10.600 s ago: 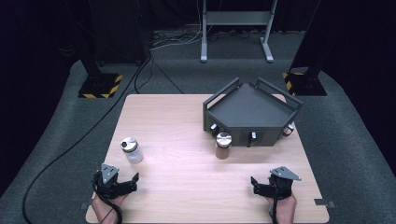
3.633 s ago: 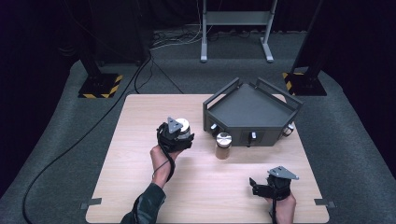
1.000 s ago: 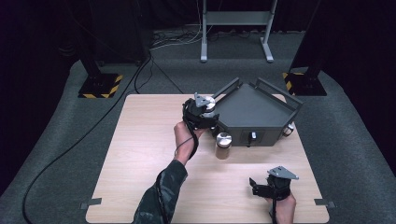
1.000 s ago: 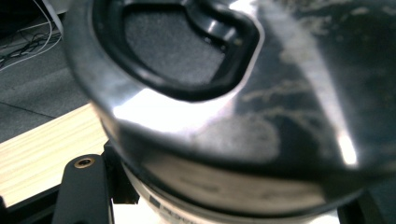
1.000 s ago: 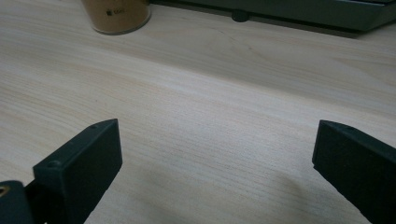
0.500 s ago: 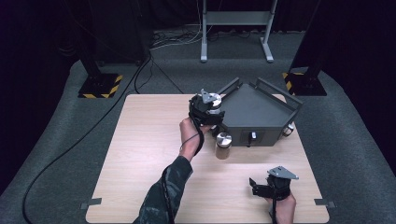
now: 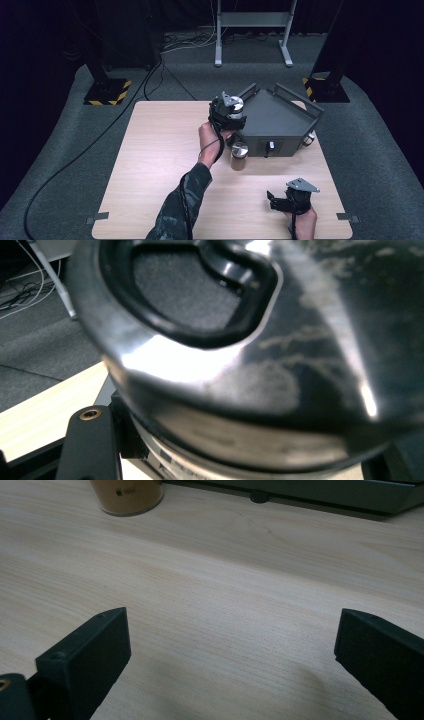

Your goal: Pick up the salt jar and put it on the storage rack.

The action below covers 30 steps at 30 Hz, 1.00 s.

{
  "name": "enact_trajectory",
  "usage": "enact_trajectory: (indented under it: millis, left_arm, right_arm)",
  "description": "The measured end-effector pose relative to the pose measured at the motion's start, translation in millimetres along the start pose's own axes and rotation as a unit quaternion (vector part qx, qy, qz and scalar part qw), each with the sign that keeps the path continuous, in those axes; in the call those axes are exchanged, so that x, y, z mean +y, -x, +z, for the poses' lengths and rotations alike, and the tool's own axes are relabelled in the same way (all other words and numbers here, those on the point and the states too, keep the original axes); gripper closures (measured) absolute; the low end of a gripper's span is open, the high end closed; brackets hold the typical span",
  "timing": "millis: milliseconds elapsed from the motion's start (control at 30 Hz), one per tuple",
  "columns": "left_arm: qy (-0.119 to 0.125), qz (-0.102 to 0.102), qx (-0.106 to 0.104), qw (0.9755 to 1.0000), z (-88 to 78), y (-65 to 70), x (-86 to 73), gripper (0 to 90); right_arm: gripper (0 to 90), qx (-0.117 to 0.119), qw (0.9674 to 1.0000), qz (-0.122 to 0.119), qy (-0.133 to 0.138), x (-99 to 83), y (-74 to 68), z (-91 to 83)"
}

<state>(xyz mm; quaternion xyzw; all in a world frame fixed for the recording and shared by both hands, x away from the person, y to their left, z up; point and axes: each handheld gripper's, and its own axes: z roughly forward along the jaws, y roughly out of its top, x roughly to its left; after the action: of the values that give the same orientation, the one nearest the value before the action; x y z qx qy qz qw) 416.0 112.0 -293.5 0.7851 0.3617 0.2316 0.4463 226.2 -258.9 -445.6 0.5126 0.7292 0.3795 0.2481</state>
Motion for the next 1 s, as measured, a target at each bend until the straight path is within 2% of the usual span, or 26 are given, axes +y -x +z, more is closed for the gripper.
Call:
enact_trajectory:
  millis: [1000]
  left_arm:
    - [-0.016, 0.010, -0.005, 0.9998, 28.3, 15.9, 13.5, 31.6]
  right_arm:
    - [0.8, 0.002, 1.0000, -0.003, 0.003, -1.0, 0.3, -0.6]
